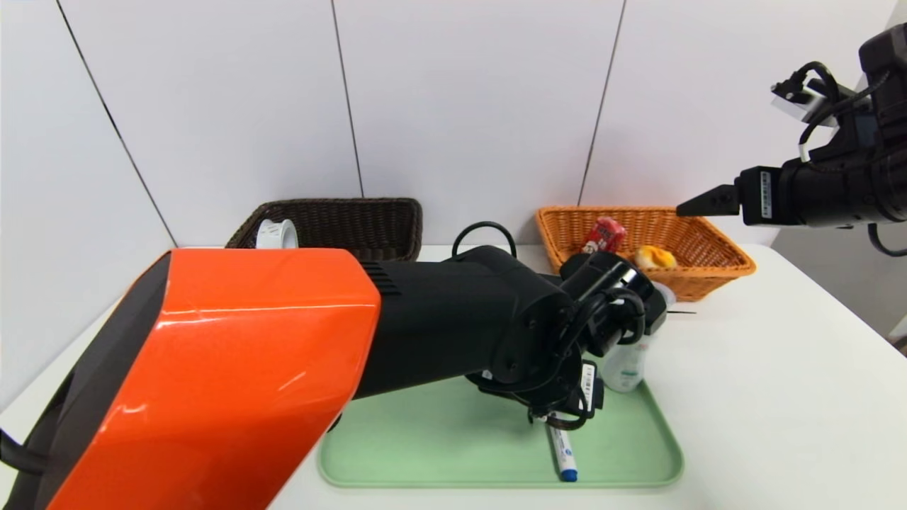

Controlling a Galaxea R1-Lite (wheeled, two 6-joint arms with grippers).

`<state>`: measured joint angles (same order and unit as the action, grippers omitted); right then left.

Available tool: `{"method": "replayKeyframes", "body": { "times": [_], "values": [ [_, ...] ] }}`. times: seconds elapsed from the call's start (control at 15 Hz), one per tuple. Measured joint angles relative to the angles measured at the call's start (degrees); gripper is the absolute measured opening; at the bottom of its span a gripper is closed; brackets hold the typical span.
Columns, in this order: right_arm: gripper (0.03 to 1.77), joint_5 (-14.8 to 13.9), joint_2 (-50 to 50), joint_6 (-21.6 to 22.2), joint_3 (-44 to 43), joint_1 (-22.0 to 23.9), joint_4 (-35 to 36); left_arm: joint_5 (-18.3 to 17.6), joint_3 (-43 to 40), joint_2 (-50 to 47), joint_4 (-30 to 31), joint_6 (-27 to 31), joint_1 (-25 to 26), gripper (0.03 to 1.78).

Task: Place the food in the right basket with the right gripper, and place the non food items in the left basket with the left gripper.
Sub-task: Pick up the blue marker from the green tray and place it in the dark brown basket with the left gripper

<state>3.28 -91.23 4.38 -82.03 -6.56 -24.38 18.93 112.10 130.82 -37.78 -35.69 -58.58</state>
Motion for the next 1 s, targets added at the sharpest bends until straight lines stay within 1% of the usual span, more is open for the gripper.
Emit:
{"method": "replayKeyframes", "body": {
  "times": [1.0],
  "values": [
    [1.69, 0.1, -0.3, 0.0, 0.7, 0.1, 0.1, 0.8, 0.3, 1.9, -0.2, 0.2, 0.0, 1.69]
  ]
}}
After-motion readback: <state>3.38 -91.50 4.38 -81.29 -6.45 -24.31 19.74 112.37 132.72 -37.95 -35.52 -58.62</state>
